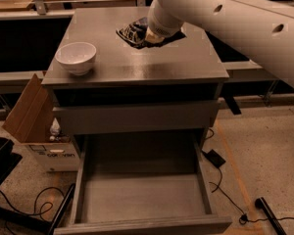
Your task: Pick blue chip bag from middle drawer and place on counter
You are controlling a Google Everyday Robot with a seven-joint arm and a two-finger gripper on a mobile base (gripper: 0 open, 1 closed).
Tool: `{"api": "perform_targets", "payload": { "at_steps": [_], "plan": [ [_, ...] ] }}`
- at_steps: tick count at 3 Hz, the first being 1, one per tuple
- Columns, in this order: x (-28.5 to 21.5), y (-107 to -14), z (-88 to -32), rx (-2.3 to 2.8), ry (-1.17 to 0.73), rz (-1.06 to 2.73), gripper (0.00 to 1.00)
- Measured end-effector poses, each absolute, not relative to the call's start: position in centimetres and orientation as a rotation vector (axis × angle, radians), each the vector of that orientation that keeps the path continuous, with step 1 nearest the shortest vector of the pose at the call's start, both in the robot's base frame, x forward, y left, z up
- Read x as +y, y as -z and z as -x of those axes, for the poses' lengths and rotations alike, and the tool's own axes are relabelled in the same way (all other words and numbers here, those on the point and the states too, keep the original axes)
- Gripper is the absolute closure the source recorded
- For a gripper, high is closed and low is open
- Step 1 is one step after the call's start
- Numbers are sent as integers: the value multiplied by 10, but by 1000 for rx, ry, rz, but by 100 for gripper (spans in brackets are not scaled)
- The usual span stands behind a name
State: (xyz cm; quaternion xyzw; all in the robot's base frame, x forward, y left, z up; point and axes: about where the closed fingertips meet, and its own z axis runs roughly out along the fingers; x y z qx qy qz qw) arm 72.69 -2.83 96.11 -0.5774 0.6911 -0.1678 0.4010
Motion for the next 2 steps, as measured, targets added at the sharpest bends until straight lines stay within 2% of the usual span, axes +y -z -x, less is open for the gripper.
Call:
{"api": "perform_targets", "payload": {
  "at_steps": [2],
  "plan": [
    [-27, -962, -726, 1745, 424, 1462, 12]
  ]
}}
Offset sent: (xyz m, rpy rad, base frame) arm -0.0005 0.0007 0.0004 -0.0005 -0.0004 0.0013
